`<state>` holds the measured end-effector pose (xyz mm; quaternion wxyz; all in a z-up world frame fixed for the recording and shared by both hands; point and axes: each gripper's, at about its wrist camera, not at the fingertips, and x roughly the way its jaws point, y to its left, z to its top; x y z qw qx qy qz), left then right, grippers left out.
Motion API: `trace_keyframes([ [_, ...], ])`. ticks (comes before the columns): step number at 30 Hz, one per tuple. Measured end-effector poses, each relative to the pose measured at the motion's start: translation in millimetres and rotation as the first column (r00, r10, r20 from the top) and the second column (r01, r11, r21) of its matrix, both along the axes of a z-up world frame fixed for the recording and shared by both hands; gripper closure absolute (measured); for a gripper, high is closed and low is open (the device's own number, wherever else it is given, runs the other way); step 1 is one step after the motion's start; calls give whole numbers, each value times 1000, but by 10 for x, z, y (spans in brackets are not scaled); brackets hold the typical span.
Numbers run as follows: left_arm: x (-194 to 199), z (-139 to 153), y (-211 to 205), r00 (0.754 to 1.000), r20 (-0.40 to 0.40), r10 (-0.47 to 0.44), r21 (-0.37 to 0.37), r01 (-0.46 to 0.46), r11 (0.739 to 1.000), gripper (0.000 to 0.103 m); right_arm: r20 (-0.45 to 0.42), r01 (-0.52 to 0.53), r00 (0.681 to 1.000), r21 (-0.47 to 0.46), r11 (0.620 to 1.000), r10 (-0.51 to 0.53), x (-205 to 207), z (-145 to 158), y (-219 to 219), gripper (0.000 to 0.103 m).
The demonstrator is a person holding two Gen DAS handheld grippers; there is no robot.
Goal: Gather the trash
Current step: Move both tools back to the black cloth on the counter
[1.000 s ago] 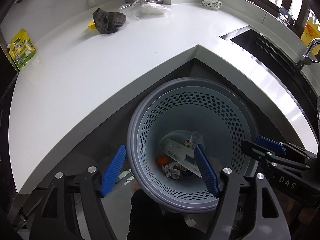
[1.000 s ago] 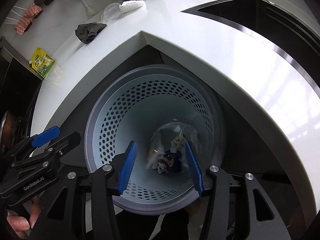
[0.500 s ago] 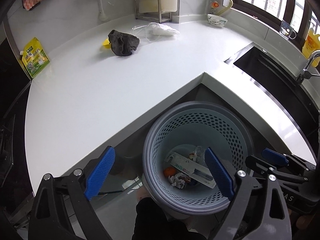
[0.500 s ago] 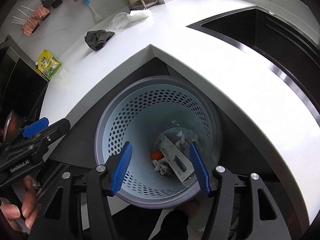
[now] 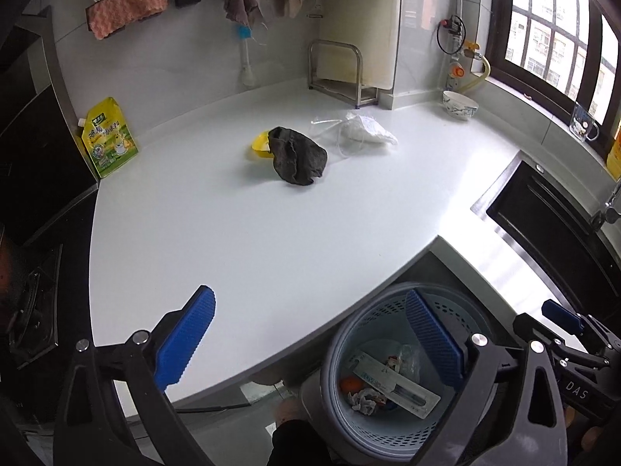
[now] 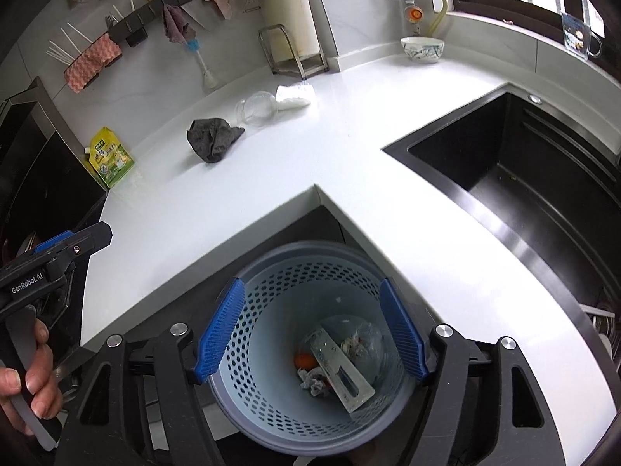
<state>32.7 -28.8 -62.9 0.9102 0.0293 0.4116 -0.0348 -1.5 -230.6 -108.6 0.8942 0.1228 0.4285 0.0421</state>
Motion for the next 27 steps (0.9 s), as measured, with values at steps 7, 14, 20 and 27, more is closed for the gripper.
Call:
trace_keyframes([
  [7,523,177,185,996,43,75,-32,-73,997,6,62,-31,998,-42,999,33,604,226,30,28],
  [14,1106,192,280,989,73,128,-53,-124,991,6,72,-40,996,-49,998,44,1383,266,25,24],
  [20,1536,0,311,986,63,156,-69,-152,986,6,68,-56,996,-81,995,61,2074,196,50,24],
  [27,1950,-245,316,980,39,193,-95,-189,977,6,46,-69,996,-69,995,72,2810,52,89,24],
])
